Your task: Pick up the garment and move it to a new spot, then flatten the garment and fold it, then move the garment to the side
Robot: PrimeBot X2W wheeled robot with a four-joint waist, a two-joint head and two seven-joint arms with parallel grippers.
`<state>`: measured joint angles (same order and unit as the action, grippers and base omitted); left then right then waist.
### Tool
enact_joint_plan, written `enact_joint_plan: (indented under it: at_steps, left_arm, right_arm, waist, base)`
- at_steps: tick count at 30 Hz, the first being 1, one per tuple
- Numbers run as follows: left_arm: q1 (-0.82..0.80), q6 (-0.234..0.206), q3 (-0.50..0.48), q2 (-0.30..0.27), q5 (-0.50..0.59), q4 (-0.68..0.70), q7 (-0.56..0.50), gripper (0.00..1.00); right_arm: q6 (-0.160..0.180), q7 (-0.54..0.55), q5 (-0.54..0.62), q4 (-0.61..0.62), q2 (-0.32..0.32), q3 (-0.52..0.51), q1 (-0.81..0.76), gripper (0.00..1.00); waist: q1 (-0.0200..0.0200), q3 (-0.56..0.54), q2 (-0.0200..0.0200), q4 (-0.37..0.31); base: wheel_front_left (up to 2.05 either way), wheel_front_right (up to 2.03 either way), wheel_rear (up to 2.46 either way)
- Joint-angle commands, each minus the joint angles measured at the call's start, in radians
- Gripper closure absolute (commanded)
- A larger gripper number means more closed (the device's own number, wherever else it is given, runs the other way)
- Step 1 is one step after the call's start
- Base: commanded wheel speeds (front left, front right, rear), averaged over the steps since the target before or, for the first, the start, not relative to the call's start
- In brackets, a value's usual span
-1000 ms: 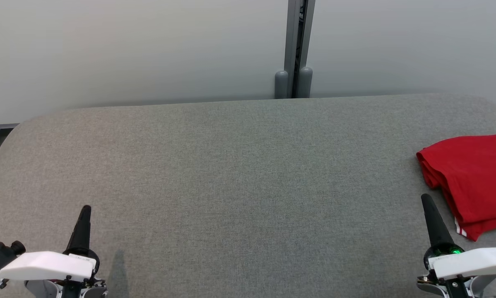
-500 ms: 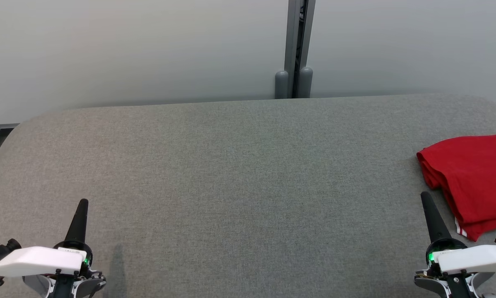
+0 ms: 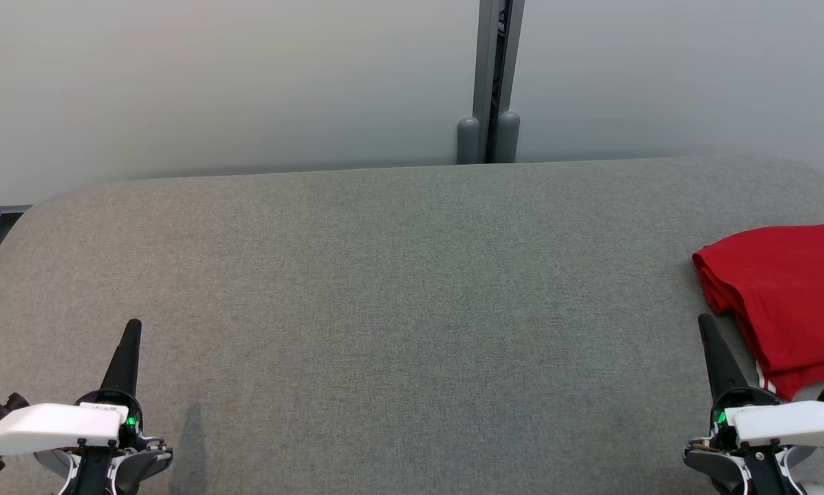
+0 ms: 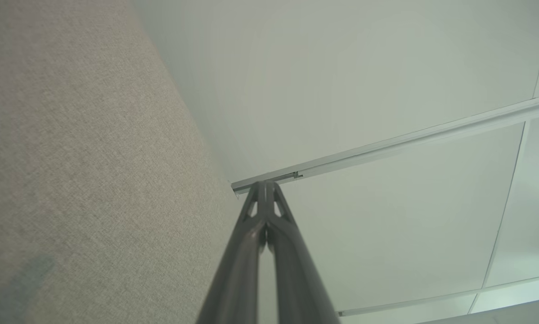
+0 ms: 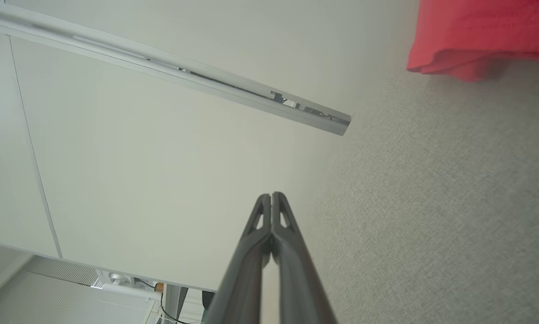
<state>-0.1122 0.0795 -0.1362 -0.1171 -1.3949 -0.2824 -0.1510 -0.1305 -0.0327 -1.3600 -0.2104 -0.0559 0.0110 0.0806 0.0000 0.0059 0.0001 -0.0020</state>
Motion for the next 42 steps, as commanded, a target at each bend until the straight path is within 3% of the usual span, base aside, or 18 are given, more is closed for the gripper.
enact_joint_plan:
  at_steps: [1,34,42]
  left_arm:
    - [-0.033,0.011,-0.012,-0.003,-0.022,-0.001,-0.008,1.0]
    - [-0.09,0.054,-0.098,0.043,-0.201,-0.054,-0.094,1.0]
    - [-0.086,0.055,-0.104,0.047,-0.206,-0.058,-0.101,1.0]
  right_arm:
    - [0.0,-0.005,-0.026,-0.003,-0.002,0.001,0.021,1.0]
    - [0.0,-0.01,-0.258,-0.056,0.004,0.014,0.059,1.0]
    - [0.0,-0.008,-0.269,-0.06,0.004,0.014,0.064,1.0]
  waist:
    - [0.0,0.0,-0.0001,0.0]
    - [0.0,-0.001,-0.0001,0.002]
    - [0.0,-0.001,-0.0001,0.002]
  base:
    - [0.0,0.0,0.0]
    - [0.0,0.0,0.0]
    - [0.0,0.0,0.0]
